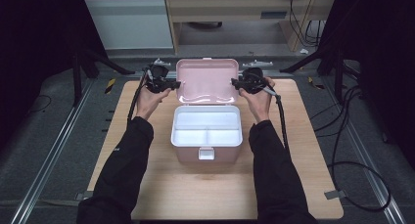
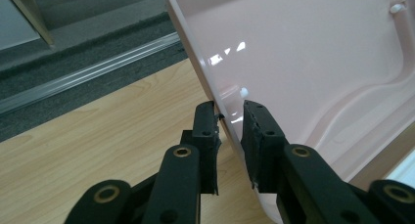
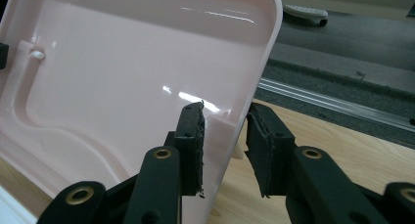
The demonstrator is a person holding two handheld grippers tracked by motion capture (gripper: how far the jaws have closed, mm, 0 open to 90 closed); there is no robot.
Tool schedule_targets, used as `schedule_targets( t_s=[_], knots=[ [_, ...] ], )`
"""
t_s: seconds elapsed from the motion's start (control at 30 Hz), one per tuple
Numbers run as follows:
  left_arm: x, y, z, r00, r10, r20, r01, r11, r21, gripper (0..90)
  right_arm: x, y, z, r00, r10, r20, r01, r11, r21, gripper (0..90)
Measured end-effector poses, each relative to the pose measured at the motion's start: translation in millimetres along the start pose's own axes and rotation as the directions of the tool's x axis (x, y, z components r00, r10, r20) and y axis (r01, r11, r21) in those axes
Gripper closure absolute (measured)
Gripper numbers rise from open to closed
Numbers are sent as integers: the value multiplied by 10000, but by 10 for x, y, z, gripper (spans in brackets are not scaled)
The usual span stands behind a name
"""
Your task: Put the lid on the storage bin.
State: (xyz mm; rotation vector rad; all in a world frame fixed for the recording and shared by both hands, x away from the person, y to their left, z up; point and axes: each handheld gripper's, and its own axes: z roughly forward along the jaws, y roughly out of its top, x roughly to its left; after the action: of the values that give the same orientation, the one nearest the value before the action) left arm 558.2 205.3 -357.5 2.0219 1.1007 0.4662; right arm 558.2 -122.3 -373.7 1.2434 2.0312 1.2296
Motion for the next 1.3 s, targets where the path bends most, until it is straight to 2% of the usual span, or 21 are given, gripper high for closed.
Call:
schedule_targets(
  t_s=[0.27,0.53,0.8,1.0,1.3],
  knots=[
    [-21,57,-75,9999,158,-16,-159,9997,-181,759,2,53,-74,10000,-49,82,52,9994,-353,724],
    [-11,99,-135,9999,135,-15,-135,9989,-446,773,3,79,-101,9996,136,227,-120,9975,-702,782],
    [-1,107,-140,10000,84,-15,-85,9988,-477,795,1,80,-88,9993,149,337,-122,9968,-791,810],
    [-13,111,-182,9999,98,30,-96,9988,-490,803,14,103,-148,9994,132,323,-107,9970,-769,823],
    [-101,115,-314,9987,516,-15,-516,9977,-441,807,90,132,-310,9985,-239,496,271,9976,-640,829]
  ],
)
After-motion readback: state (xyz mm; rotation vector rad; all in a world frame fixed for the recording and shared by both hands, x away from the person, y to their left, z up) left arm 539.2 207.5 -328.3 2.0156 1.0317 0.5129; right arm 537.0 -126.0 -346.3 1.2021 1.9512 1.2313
